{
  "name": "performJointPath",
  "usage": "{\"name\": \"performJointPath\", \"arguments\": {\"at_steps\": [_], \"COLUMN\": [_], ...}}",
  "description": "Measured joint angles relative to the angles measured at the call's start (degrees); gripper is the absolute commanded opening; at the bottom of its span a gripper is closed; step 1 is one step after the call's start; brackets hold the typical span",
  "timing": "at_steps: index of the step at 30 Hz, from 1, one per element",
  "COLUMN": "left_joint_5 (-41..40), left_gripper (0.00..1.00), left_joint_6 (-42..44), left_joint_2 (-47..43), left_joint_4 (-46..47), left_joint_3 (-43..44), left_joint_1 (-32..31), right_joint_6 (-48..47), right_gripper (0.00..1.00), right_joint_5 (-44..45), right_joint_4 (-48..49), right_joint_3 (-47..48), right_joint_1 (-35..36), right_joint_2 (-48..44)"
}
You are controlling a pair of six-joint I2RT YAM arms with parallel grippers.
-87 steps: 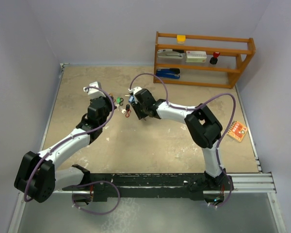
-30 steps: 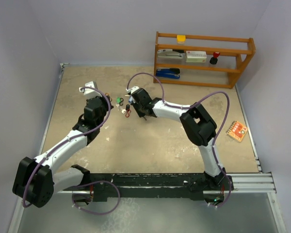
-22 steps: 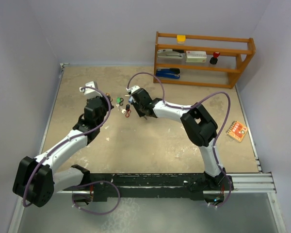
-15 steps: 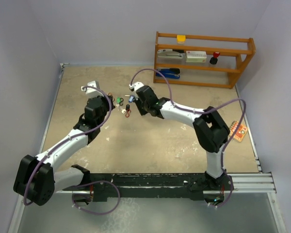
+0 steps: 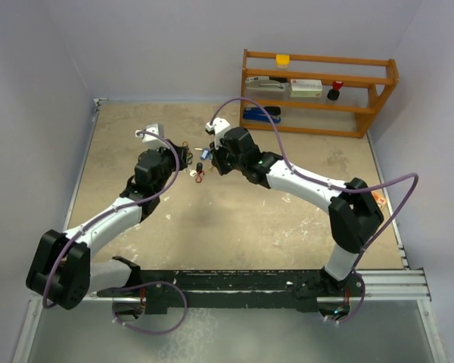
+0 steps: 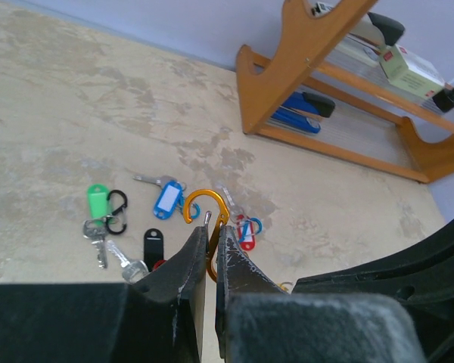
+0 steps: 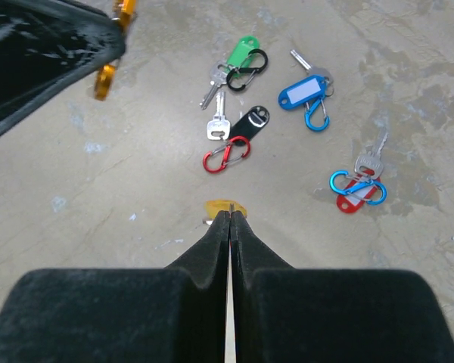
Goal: Put the keys on the keyring
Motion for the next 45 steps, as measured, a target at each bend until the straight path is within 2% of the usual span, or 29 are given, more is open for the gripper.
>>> {"name": "performJointPath", "arguments": {"at_steps": [23,45], "left_joint_5": [18.2,22.3], "left_gripper": [0.0,0.0], "left_joint_6": [0.0,0.0], "left_joint_2": [10.1,12.0], "left_joint_4": [7.3,8.3], "left_joint_3": [0.0,1.2], "left_joint_1": [0.0,0.0], "right_joint_6": [-0.7,-1.0], "right_gripper": [0.0,0.0], "right_joint_5": [-1.6,-1.9], "right_joint_4": [1.5,1.5], "right_joint_3": [-1.7,-1.7], "right_joint_1": [0.0,0.0], "right_joint_2": [-3.2,-3.0]}}
